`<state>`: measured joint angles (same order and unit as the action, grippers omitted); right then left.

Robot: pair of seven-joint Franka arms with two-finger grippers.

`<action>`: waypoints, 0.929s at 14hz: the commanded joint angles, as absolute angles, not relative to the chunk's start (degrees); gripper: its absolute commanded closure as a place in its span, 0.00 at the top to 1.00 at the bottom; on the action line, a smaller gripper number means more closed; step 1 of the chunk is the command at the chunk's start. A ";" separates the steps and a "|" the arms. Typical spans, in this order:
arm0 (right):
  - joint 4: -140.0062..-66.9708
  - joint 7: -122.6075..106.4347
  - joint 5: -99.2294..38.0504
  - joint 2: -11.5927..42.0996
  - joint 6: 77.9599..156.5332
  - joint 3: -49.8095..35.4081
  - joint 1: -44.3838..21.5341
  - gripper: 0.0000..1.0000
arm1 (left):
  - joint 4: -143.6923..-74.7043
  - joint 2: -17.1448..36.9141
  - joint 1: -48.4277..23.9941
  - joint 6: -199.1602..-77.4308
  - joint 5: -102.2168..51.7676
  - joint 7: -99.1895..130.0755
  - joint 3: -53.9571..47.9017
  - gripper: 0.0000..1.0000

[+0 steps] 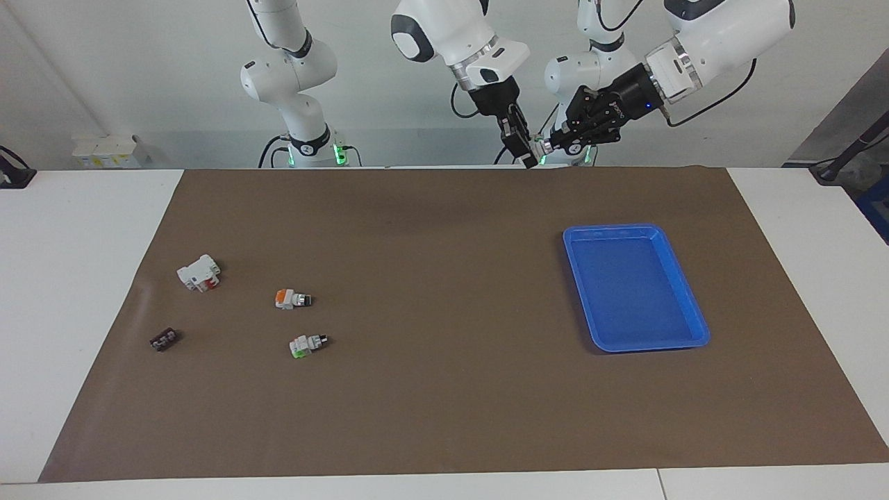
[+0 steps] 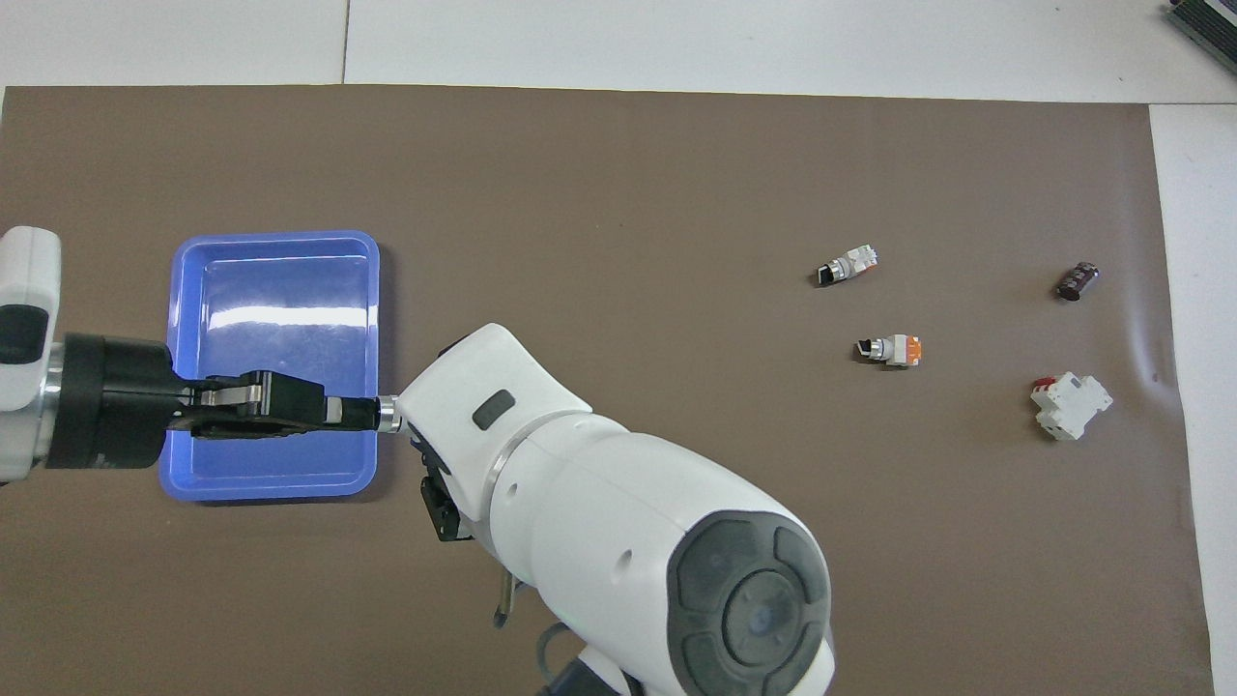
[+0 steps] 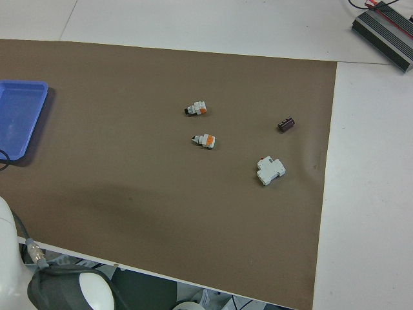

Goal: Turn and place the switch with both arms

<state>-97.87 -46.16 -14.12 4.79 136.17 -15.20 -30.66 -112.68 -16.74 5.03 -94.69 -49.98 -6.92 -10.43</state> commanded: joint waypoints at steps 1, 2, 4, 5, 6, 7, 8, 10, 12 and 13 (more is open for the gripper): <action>-96.24 -44.38 -13.01 5.45 137.64 -15.21 -30.15 0.00 | -116.54 -19.69 4.75 -93.87 -48.08 -10.98 -10.90 0.00; -96.24 -44.47 -13.01 5.45 137.64 -15.21 -30.15 0.00 | -116.54 -19.69 4.66 -93.78 -48.08 -11.86 -10.90 0.00; -96.24 -44.38 -13.01 5.45 137.64 -15.21 -30.23 0.00 | -116.46 -19.69 4.66 -93.69 -48.08 -14.67 -10.90 0.00; -96.24 -44.38 -13.01 5.45 137.64 -15.21 -30.15 0.00 | -116.54 -19.69 4.66 -93.52 -48.08 -15.20 -10.90 0.00; -96.24 -44.38 -13.01 5.45 137.64 -15.21 -30.23 0.00 | -116.46 -19.69 4.66 -93.60 -48.08 -16.34 -10.90 0.00; -96.33 -43.86 -13.09 5.36 137.64 -15.21 -30.15 0.00 | -116.46 -19.69 4.66 -93.69 -48.08 -17.65 -10.90 0.00; -96.33 -43.77 -12.92 5.45 137.64 -15.21 -29.89 0.99 | -116.46 -19.77 4.57 -93.69 -48.08 -18.62 -10.81 0.00; -96.50 -43.95 -13.01 5.01 137.46 -15.12 -29.71 1.00 | -116.45 -19.86 5.18 -92.99 -48.08 -19.51 -10.72 0.00; -96.50 -43.95 -13.01 4.92 137.46 -15.12 -29.71 1.00 | -116.46 -19.95 5.36 -92.99 -47.81 -20.21 -10.64 0.00; -96.50 -43.95 -13.01 4.92 137.46 -15.12 -29.71 1.00 | -116.46 -19.95 5.45 -93.34 -47.38 -20.21 -10.63 0.00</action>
<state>-97.39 -45.64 -14.12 4.85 136.65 -14.97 -30.39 -113.88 -17.66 5.00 -94.08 -49.16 -18.54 -10.74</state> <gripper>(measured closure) 0.097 0.890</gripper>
